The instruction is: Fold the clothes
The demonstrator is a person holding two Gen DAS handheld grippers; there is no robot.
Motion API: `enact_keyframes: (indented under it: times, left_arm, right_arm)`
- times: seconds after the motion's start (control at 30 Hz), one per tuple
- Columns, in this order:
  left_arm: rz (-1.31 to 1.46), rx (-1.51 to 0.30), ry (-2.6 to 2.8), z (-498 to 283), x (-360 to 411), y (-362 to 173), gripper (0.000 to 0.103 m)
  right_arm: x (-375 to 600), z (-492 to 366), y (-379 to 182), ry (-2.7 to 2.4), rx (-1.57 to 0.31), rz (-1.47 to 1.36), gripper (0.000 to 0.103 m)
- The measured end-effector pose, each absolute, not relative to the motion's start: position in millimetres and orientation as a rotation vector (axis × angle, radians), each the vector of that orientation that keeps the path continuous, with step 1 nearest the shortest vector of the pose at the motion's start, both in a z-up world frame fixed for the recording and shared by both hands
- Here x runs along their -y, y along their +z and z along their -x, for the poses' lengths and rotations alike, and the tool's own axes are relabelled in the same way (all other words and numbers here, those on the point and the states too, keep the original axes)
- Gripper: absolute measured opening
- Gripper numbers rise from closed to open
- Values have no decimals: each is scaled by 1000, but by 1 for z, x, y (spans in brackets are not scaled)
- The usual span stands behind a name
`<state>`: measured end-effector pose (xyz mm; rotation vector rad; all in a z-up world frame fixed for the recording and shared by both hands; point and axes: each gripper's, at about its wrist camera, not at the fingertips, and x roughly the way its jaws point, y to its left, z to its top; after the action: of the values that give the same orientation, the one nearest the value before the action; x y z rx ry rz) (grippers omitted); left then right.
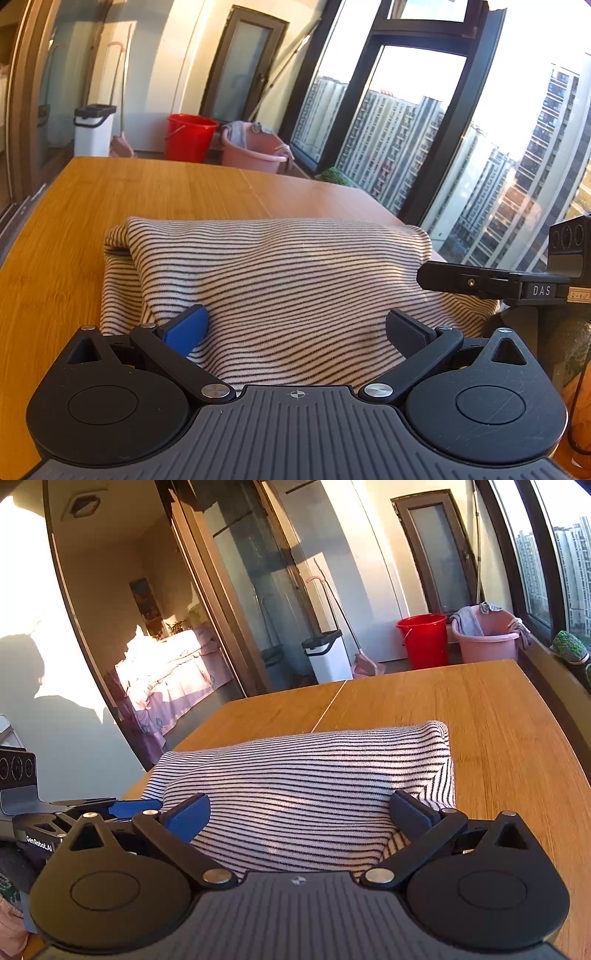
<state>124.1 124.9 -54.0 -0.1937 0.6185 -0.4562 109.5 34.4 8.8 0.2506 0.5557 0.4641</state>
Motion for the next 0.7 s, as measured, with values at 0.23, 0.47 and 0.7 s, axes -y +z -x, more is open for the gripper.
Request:
enact_keyframes:
  times: [0.23,0.47,0.7]
  left_arm:
    - [204,-624,-467,-122,-128,-53,103]
    - [269,-678,-544,-95,-124,-33,103]
    - [223,-737,-594,-103,-112,-44,103]
  right_arm:
    - [-49,-111,14,437,-589,-146,103]
    - [-60,-117,44,303,-504,9,102]
    - [-67,-140,24,321,-610,170,78]
